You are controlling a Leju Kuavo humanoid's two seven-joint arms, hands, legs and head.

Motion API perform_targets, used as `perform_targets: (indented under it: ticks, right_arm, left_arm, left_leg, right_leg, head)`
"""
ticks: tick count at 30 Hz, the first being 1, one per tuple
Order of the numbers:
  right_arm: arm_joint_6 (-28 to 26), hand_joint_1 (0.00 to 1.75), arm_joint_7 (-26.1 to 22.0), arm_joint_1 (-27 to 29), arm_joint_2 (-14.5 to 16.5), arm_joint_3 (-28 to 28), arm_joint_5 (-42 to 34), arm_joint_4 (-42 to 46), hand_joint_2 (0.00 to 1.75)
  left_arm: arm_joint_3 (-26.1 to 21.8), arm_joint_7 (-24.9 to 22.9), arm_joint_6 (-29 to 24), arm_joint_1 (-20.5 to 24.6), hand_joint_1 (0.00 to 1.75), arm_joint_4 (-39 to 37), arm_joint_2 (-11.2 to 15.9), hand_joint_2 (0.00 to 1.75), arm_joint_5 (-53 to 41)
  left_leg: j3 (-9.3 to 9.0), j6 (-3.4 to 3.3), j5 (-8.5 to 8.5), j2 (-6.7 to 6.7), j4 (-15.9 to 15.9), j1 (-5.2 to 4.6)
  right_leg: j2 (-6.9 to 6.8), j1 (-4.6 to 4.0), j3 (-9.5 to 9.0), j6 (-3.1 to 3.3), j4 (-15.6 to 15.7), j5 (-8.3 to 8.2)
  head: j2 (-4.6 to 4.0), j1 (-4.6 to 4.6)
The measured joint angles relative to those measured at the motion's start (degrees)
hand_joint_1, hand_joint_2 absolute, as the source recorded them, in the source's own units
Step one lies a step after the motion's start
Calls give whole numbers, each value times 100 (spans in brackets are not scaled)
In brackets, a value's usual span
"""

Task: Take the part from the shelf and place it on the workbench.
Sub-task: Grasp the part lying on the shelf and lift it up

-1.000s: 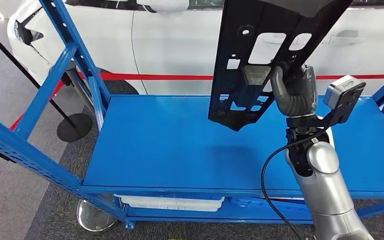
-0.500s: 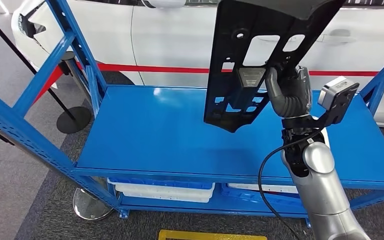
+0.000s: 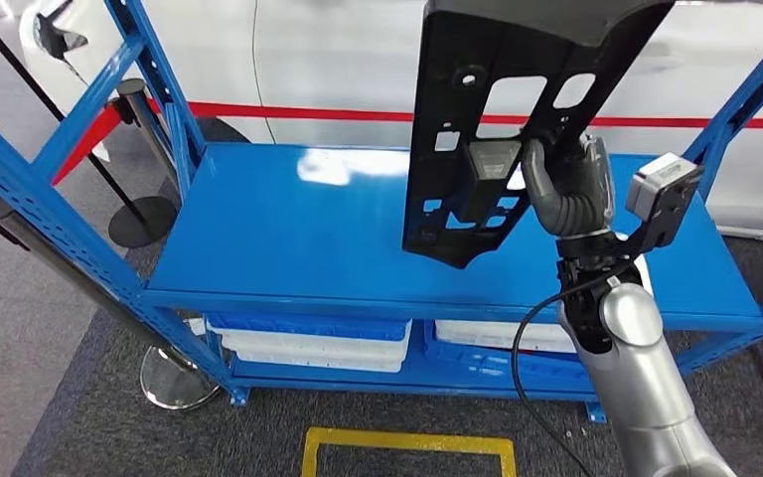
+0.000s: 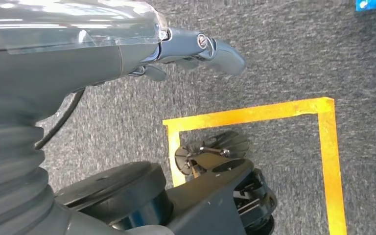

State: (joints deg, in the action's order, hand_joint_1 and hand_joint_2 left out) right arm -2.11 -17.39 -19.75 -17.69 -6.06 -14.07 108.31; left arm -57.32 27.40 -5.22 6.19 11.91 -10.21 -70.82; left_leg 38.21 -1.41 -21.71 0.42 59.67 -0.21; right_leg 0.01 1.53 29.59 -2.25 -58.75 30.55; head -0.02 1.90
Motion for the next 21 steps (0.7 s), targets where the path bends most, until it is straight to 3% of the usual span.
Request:
perform_targets:
  ticks: [2, 4, 6, 7, 8, 9, 11, 13, 15, 17, 19, 21]
  right_arm:
    - [4, 175, 0, 7, 1, -13, -3, -4, 175]
    - [9, 175, -1, 8, 1, -26, -7, -7, 175]
    - [10, 175, -1, 10, 1, -34, -14, -10, 175]
    - [10, 175, -1, 12, 1, -36, -20, -11, 175]
    - [10, 175, 0, 13, 1, -38, -33, -12, 175]
    - [10, 175, 0, 14, 1, -40, -48, -12, 175]
    - [13, 175, 4, 13, 1, -42, -81, -12, 175]
    - [17, 175, 10, 2, -1, -42, -102, -12, 175]
    - [28, 175, 22, -18, -2, -42, -120, -14, 175]
    - [44, 175, 32, -38, -3, -41, -142, -19, 175]
    - [52, 175, 36, -65, -6, -40, -160, -28, 175]
    - [54, 175, 38, -89, -8, -41, -168, -42, 175]
  left_arm:
    - [1, 3, -2, -13, 0, 0, 2, 175, 0]
    - [1, 3, -1, -23, 0, 0, 3, 175, -3]
    - [3, 5, 4, -22, 0, 0, 3, 175, -11]
    - [5, 9, 8, -21, 0, 0, 3, 175, -16]
    - [7, 13, 15, -19, 0, 0, 3, 175, -24]
    - [9, 17, 21, -18, 0, 0, 3, 175, -32]
    - [16, 23, 33, -5, 0, 0, 4, 175, -50]
    - [28, 28, 39, 19, 0, 0, 11, 175, -62]
    - [47, 34, 41, 35, 0, 0, 10, 175, -84]
    - [71, 36, 41, 36, 0, -1, -2, 175, -109]
    - [97, 36, 41, 37, 0, -2, -11, 175, -121]
    - [119, 36, 41, 38, 0, -2, -15, 175, -124]
  left_leg:
    - [51, 74, -40, -5, 47, 16]
    - [187, 139, -461, -8, 418, 40]
    - [375, 179, -1007, -9, 1143, 46]
    - [425, 182, -1137, -9, 1468, 46]
    - [396, 171, -1138, -9, 1643, 45]
    - [272, 146, -1036, -11, 1623, 43]
    - [-288, 36, -793, -27, 971, 15]
    - [-863, -66, -800, -45, 137, -25]
    - [-1030, -97, -829, -51, -200, -66]
    - [-978, -137, -677, -36, -295, -62]
    - [-883, -193, -495, -7, -390, -31]
    - [-715, -216, -348, 6, -393, -29]
  right_leg:
    - [-21, 5, 81, 124, -22, -83]
    - [-39, 11, 201, 236, -17, -201]
    - [-40, -11, 352, 280, -24, -321]
    - [-39, -25, 436, 285, -29, -382]
    - [-39, -42, 519, 287, -33, -444]
    - [-36, -60, 599, 286, -37, -504]
    - [-31, -91, 726, 279, -40, -619]
    - [-36, -106, 787, 238, -28, -720]
    - [-51, -77, 794, 164, 18, -823]
    - [-47, -62, 818, 94, 43, -848]
    - [-26, -73, 933, 54, -224, -484]
    - [-14, -64, 1111, 27, -895, 91]
  head:
    - [0, 0]
    - [0, -2]
    - [0, -4]
    - [0, -5]
    - [0, -4]
    - [0, -4]
    - [0, -3]
    - [0, 1]
    - [0, -1]
    - [0, -1]
    - [0, 14]
    - [0, 23]
